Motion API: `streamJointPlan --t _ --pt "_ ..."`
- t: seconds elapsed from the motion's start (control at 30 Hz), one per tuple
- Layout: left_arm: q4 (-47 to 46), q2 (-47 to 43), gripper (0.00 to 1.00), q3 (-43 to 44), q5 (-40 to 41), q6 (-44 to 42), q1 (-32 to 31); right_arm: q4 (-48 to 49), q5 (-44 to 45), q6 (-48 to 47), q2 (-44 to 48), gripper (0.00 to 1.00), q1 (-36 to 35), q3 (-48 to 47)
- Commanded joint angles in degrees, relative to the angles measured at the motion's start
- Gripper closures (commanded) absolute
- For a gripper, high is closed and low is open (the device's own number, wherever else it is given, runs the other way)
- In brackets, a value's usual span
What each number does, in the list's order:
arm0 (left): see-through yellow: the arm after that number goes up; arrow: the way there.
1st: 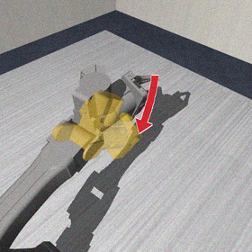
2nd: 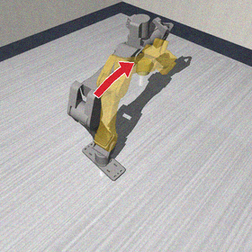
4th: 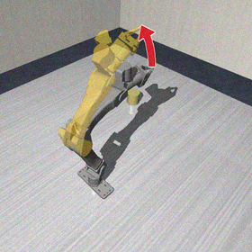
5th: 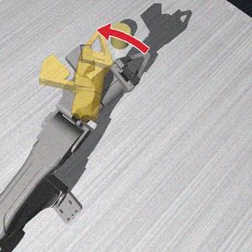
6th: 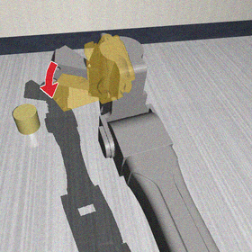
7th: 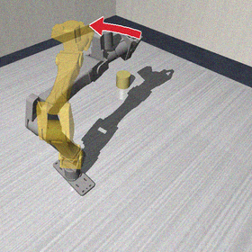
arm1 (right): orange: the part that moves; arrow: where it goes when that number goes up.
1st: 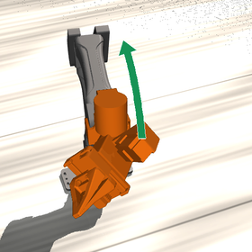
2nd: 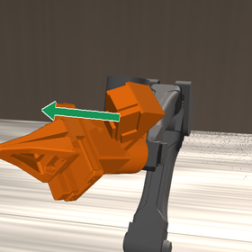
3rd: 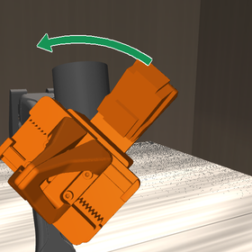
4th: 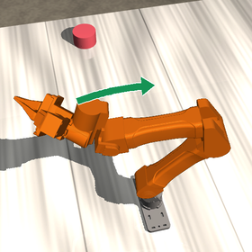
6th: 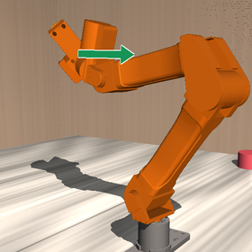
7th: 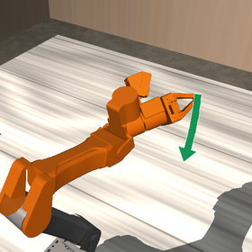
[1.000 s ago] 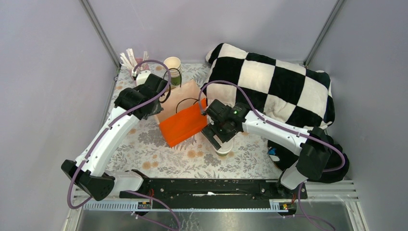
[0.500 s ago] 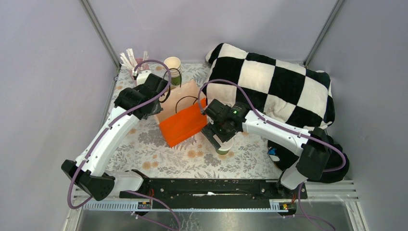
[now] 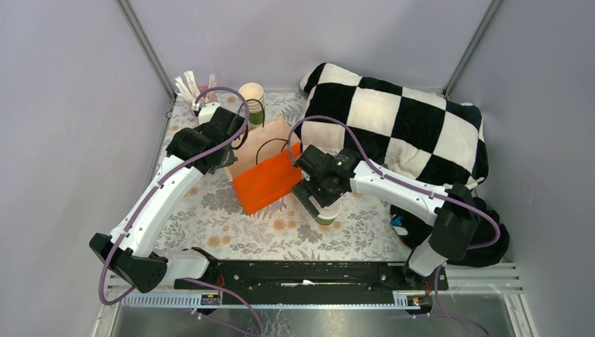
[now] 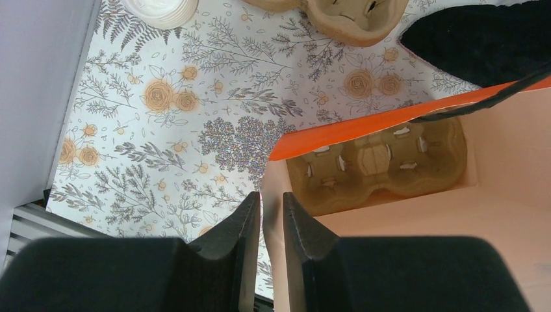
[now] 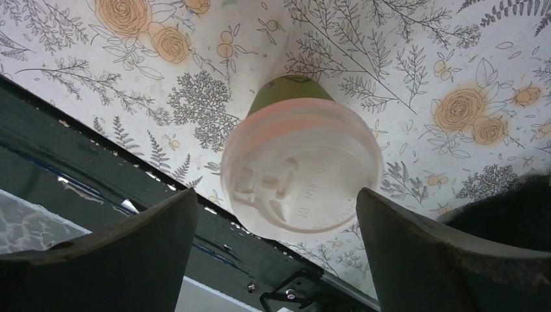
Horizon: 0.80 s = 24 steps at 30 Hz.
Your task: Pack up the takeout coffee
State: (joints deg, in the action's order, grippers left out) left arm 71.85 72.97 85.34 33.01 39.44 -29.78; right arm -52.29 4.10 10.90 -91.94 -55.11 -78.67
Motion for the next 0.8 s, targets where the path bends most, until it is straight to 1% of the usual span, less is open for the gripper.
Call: streamJointPlan --t 0.0,0.3,0.4,0.53,0.77 --pt "-1.9 -1.2 0.76 -0.3 0.3 -0.2 0.4 0.1 2.8 1.0 -1.0 0.02 -0.6 -0.5" --pt "-1.9 -1.4 0.76 -0.6 0.0 -0.3 0.6 -0.7 2.9 1.3 0.8 0.0 -0.6 -2.2" --pt "-1.9 -1.4 0.76 -0.6 0.0 -0.4 0.6 -0.8 4.3 2.0 1.6 0.0 -0.5 -2.2" --pt "-2.2 -1.3 0.76 -0.6 -0.3 -0.5 0.7 -0.9 5.0 2.7 1.3 0.0 -0.6 -1.1" --pt "-2.3 -1.4 0.76 -0.7 -0.6 -0.5 0.8 -1.8 5.8 2.9 1.8 0.0 -0.6 -2.2"
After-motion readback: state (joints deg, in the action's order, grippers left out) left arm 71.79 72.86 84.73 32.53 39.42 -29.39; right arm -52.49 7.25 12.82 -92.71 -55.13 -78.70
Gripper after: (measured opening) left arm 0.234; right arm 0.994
